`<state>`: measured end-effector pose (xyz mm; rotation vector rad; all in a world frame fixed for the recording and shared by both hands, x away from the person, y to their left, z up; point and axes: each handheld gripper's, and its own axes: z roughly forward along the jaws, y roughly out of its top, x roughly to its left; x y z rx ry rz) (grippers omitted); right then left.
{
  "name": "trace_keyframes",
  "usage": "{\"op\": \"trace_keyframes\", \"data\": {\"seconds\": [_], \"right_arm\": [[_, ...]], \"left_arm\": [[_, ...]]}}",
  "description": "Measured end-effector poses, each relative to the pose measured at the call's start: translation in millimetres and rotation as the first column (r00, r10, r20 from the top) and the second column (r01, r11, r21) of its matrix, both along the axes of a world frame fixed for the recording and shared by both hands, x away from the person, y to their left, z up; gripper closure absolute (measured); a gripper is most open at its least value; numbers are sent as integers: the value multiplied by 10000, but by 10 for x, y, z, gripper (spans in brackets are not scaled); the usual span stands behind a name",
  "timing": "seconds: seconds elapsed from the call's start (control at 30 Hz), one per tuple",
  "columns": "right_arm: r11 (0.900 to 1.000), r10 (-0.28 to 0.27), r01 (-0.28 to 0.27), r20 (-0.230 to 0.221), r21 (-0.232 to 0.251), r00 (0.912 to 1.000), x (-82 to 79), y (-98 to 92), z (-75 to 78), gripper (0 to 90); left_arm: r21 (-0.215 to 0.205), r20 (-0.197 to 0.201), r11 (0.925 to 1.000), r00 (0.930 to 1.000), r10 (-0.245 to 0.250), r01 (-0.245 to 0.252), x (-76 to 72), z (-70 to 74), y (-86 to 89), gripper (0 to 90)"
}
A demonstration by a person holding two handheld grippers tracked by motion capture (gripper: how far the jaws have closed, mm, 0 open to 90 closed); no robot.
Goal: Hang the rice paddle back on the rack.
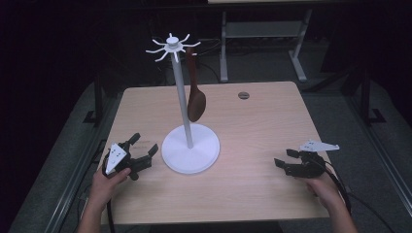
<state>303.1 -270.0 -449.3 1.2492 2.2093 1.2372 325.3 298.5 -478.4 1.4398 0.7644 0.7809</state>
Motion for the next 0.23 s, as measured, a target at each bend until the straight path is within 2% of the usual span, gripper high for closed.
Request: {"op": "trace_keyframes", "data": {"seconds": [0.07, 0.17, 0.23], "right_arm": [[9999, -81, 82, 62, -75, 9999, 4, -3, -17, 321], [9998, -154, 152, -94, -157, 9998, 15, -22, -63, 319], [9989, -140, 129, -232, -443, 9996, 34, -28, -115, 317]], "left_arm": [[14, -9, 10000, 10000, -4, 4, 0, 1, -1, 134], [14, -9, 10000, 10000, -8, 8, 1, 1, -1, 134], [20, -18, 10000, 10000, -1, 1, 0, 1, -2, 134]]}}
